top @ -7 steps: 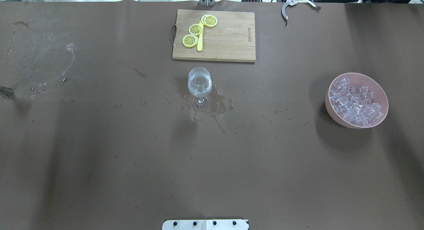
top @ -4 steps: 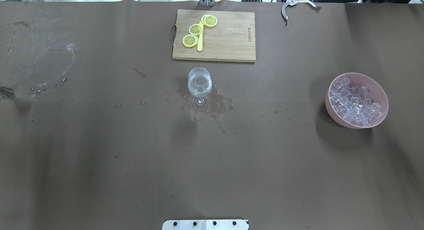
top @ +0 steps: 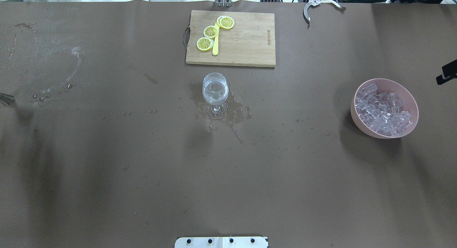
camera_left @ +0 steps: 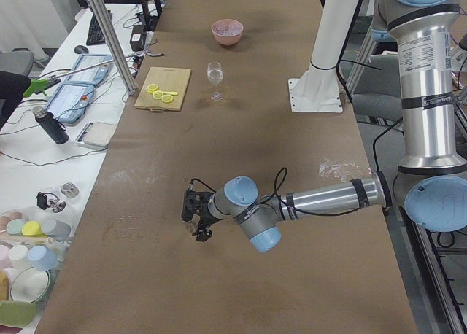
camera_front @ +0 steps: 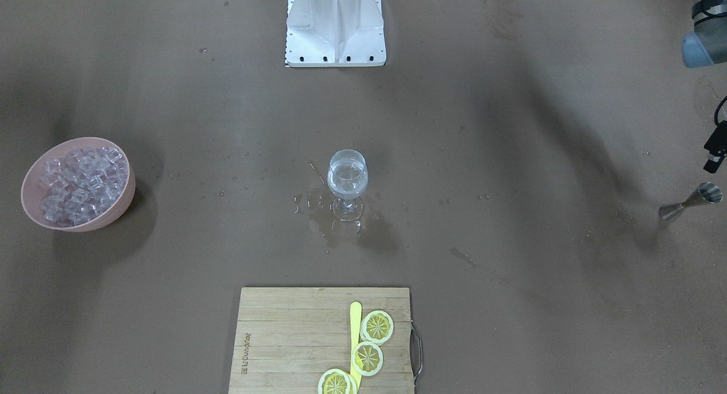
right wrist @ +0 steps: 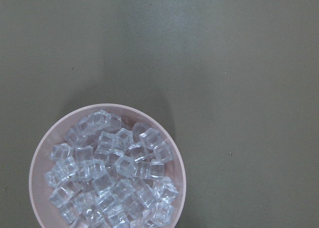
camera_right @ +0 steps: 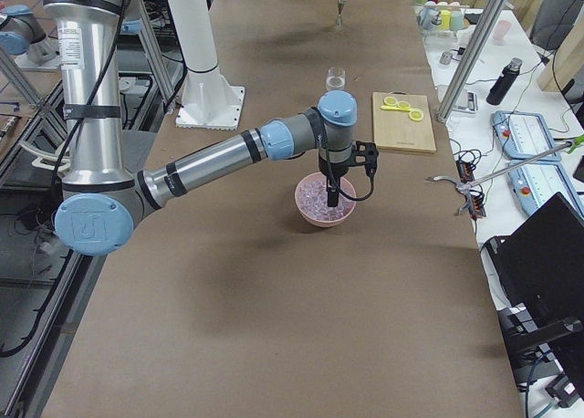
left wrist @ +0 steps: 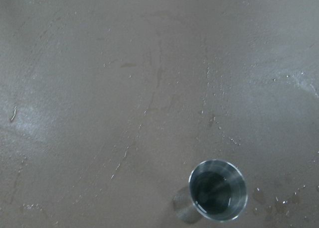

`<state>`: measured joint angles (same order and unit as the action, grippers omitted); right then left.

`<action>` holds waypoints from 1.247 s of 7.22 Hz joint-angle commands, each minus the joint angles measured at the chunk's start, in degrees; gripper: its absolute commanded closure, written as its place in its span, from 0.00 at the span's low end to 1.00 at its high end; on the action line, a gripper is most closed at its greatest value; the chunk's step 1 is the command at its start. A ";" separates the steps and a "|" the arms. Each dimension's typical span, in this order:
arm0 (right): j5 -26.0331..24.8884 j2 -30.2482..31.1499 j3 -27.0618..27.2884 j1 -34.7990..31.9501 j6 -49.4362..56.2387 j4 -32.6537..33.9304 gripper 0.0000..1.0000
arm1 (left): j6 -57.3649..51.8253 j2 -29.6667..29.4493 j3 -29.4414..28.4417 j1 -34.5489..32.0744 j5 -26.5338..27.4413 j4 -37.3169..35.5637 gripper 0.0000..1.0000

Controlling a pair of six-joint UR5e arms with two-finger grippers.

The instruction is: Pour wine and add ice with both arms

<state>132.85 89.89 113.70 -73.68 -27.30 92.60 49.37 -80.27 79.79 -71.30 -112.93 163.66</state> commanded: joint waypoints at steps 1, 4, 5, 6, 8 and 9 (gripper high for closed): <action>-1.01 0.90 0.03 4.23 -7.90 -6.88 0.00 | 5.27 0.03 -5.50 7.37 12.32 11.36 0.03; -5.04 0.73 -0.50 8.71 -8.38 -7.17 0.00 | 7.31 0.02 -6.14 16.77 27.70 14.04 0.03; -6.19 -0.40 -1.80 10.56 -9.95 -7.17 0.00 | 8.01 -0.24 -7.53 20.28 33.42 15.53 0.03; -6.72 -1.90 -2.95 11.88 -11.27 -7.17 0.00 | 7.93 -0.85 -9.64 21.89 36.87 17.29 0.03; -6.64 -5.15 -7.43 12.86 -11.81 -7.26 0.00 | 7.84 -2.60 -13.07 23.74 42.23 18.62 0.04; -6.12 -5.86 -8.92 13.21 -12.42 -8.39 0.00 | 7.58 -4.53 -15.35 25.05 44.44 20.10 0.07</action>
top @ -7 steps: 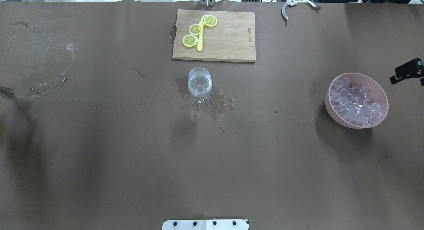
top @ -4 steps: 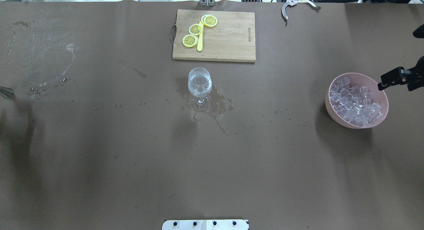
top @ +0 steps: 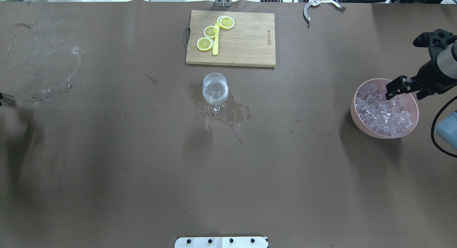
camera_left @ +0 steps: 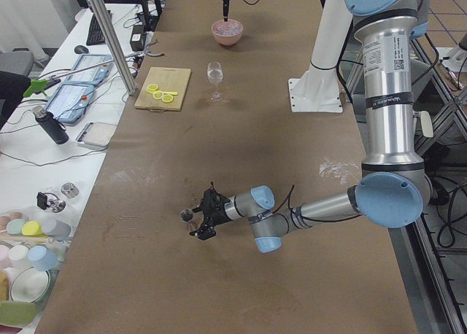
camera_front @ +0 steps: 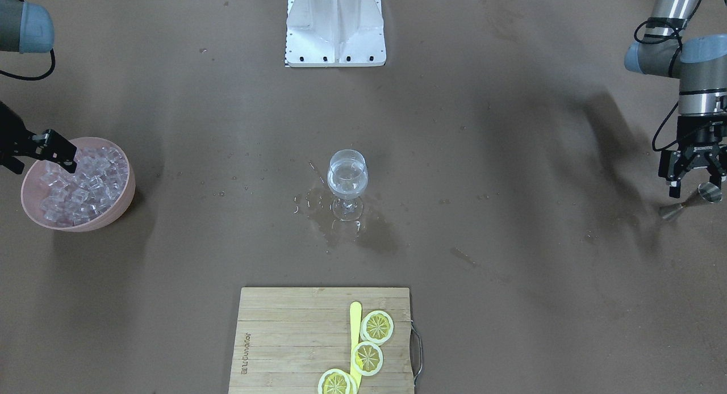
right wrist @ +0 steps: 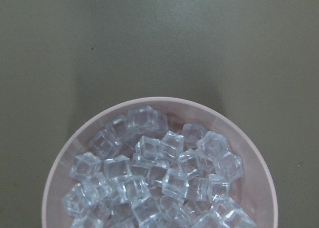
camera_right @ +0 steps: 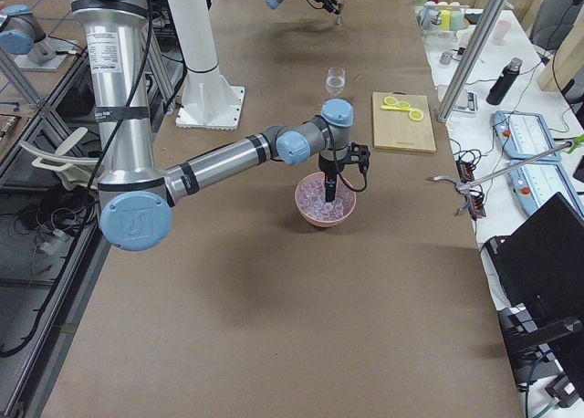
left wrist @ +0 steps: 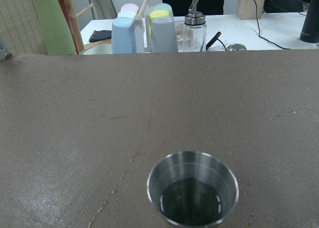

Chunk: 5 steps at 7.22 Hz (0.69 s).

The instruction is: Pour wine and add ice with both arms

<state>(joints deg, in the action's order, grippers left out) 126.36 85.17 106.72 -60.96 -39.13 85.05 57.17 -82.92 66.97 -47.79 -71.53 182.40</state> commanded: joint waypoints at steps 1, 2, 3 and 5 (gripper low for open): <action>1.34 -3.23 -3.69 0.58 -7.56 -1.98 0.00 | -0.31 -3.55 -4.03 1.82 3.33 1.46 0.07; 2.39 -3.78 -4.40 1.45 -13.55 -2.86 0.00 | -0.40 -3.74 -4.13 1.82 3.33 1.55 0.15; 2.58 -3.69 -6.67 1.72 -14.65 -4.96 0.00 | -0.48 -3.83 -4.48 1.82 3.33 1.55 0.23; 2.75 -2.82 -8.54 1.81 -18.78 -7.69 0.00 | -1.79 -3.92 -5.53 1.82 3.24 2.68 0.37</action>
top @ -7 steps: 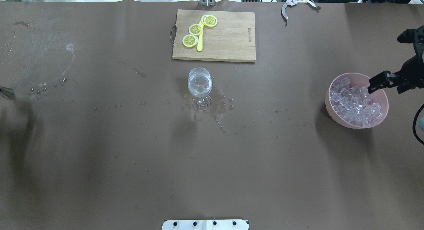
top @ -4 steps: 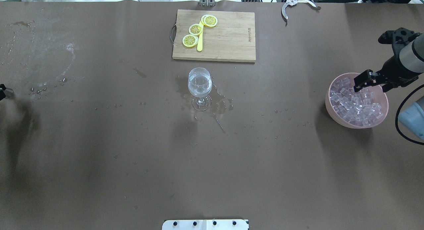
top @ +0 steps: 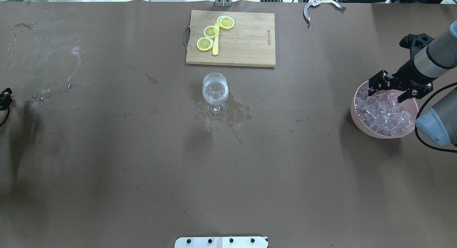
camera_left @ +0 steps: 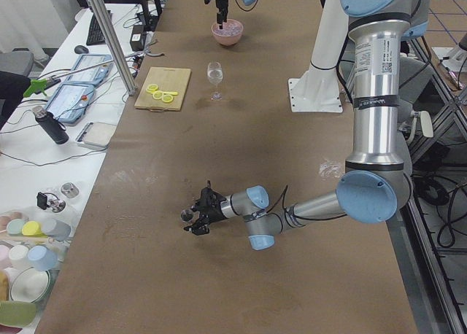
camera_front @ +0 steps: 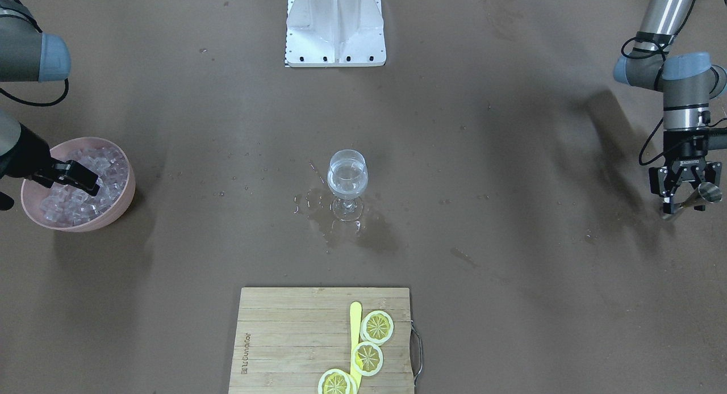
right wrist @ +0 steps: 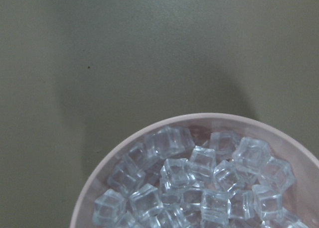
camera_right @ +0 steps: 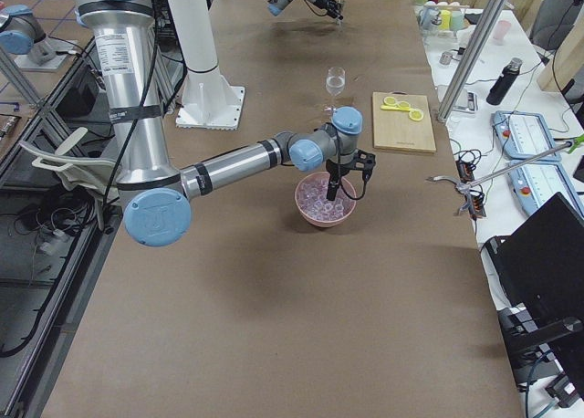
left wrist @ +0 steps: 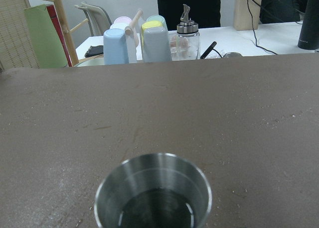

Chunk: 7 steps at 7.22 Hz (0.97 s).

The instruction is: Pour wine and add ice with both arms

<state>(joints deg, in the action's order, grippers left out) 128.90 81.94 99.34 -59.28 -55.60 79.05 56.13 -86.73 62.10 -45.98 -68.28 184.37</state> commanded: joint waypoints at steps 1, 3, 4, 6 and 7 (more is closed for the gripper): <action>0.82 1.02 -0.64 0.13 -3.54 -1.89 0.00 | -0.76 -0.11 -0.84 0.02 -0.01 0.73 0.45; 0.82 4.52 -0.29 1.26 -6.42 -7.91 0.00 | -0.76 -0.02 -0.84 0.02 -0.01 0.91 0.53; 1.00 5.85 -0.29 1.97 -9.32 -13.26 0.00 | -0.76 -0.02 -1.62 0.02 -0.01 2.30 0.66; 0.82 6.03 0.50 2.68 -10.14 -13.49 0.00 | -0.76 0.07 -1.72 0.02 -0.10 2.67 0.97; 0.56 6.12 0.51 3.11 -10.14 -13.49 0.00 | -0.76 0.07 -1.80 0.02 -0.02 2.84 1.00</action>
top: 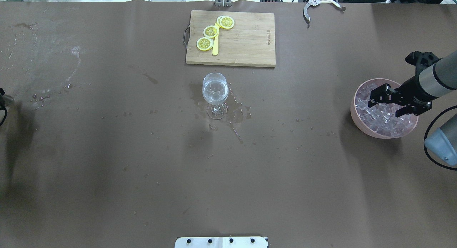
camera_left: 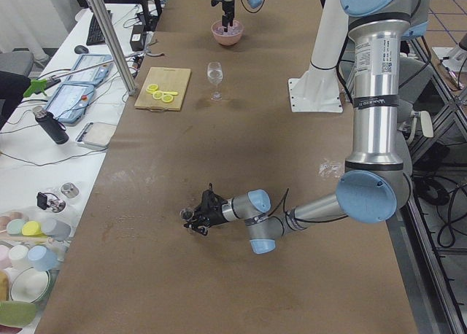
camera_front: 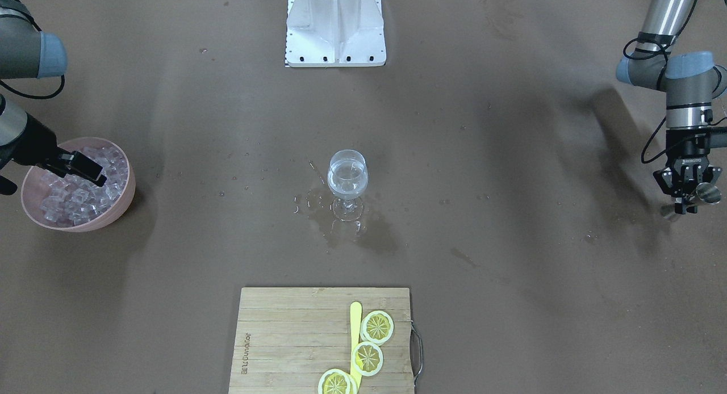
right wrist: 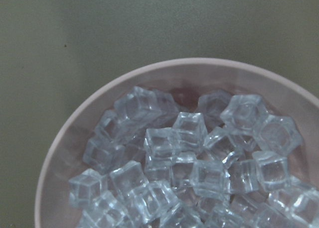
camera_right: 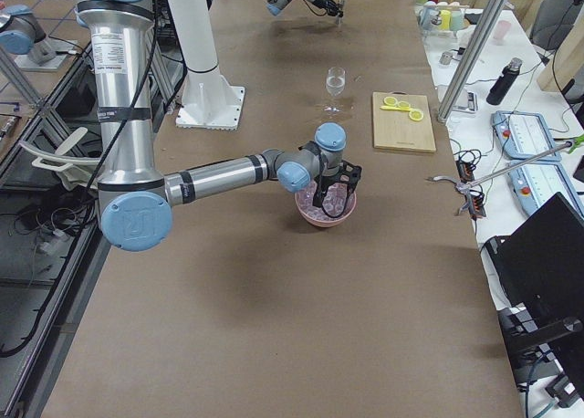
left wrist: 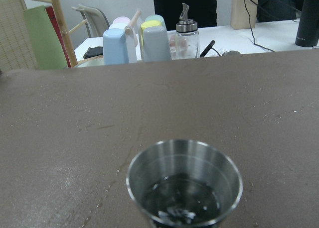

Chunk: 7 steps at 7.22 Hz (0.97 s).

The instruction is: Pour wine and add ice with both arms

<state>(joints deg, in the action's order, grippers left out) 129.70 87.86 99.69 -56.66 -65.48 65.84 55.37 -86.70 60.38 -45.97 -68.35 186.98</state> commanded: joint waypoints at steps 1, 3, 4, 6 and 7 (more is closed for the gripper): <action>-0.50 0.47 0.33 0.85 -0.26 -0.27 0.00 | -0.09 0.04 0.26 0.00 0.06 0.48 1.00; -0.68 2.22 2.42 2.07 -0.26 0.08 0.00 | -1.74 1.26 5.23 -0.35 -0.46 0.58 1.00; -0.85 3.54 3.40 2.69 -0.26 0.17 0.00 | -4.20 2.92 8.93 -0.96 -0.55 -0.03 1.00; -1.64 3.99 4.02 3.75 -0.26 0.17 0.01 | -7.79 3.99 14.11 -6.47 -4.57 -4.48 1.00; -1.73 3.99 3.94 4.79 -0.26 0.17 0.04 | -9.48 4.86 21.46 -6.85 -4.60 -12.18 1.00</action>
<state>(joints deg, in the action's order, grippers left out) 128.16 91.72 103.56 -52.92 -65.74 66.00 48.31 -82.72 74.62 -51.12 -71.91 182.02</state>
